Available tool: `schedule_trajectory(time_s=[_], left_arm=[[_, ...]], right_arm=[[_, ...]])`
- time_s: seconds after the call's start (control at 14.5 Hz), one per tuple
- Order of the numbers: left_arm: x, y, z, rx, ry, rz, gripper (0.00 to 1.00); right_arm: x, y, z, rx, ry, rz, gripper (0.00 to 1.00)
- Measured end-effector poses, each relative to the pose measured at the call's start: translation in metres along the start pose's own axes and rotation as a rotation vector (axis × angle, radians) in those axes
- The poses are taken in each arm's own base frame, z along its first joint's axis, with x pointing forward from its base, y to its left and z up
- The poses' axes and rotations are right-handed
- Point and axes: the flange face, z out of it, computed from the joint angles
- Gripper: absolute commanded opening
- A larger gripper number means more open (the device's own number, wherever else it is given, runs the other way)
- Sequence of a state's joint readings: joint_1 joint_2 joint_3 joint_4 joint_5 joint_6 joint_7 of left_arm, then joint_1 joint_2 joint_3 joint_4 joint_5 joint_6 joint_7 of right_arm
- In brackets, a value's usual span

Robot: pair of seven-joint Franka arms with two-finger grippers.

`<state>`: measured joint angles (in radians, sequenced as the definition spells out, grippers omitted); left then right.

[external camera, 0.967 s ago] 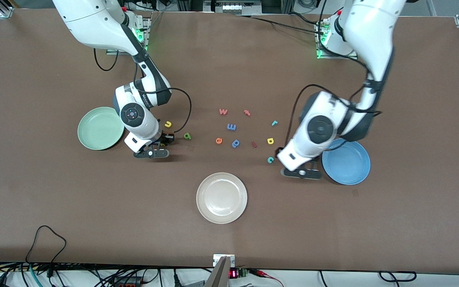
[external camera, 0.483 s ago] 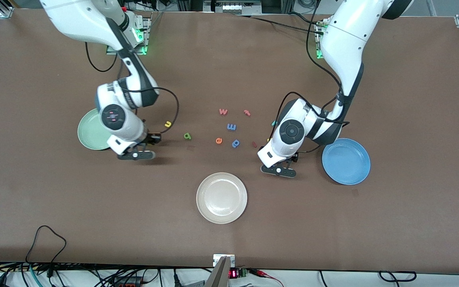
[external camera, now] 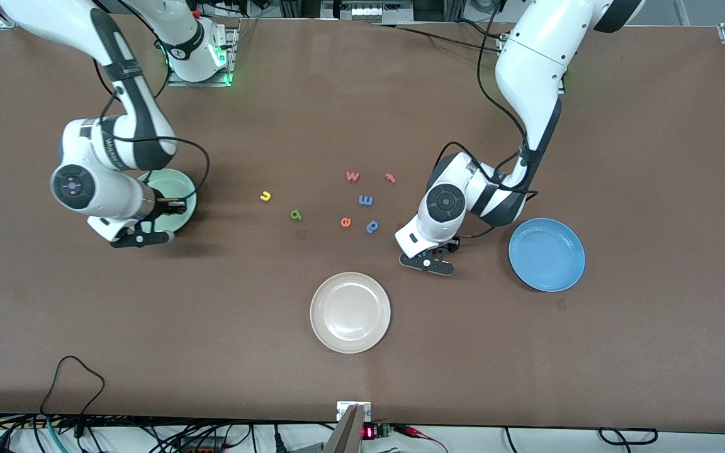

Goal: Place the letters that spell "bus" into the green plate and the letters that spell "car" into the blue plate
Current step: 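Drop the s on the green plate while the left gripper grasps teal letter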

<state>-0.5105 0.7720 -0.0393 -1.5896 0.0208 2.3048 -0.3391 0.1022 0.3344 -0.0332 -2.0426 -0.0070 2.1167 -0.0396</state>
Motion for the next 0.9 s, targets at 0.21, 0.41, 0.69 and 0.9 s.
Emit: schedule_trajectory(time_s=[0.21,0.41,0.69,0.9], left_arm=[[-0.001,0.000,0.004,0.002,-0.005,0.004,0.57],[0.001,0.000,0.004,0.012,0.009,0.020,0.47],[0.001,0.002,0.003,0.011,0.016,0.026,0.47],[0.001,0.002,0.003,0.011,0.017,0.027,0.45]], right_arm=[[-0.010,0.028,0.023,0.016,-0.033,0.003,0.42],[-0.010,0.032,0.035,0.017,-0.036,0.001,1.00],[-0.009,0.030,0.035,0.015,-0.031,-0.005,1.00],[-0.008,0.013,0.027,0.012,-0.016,-0.028,1.00]])
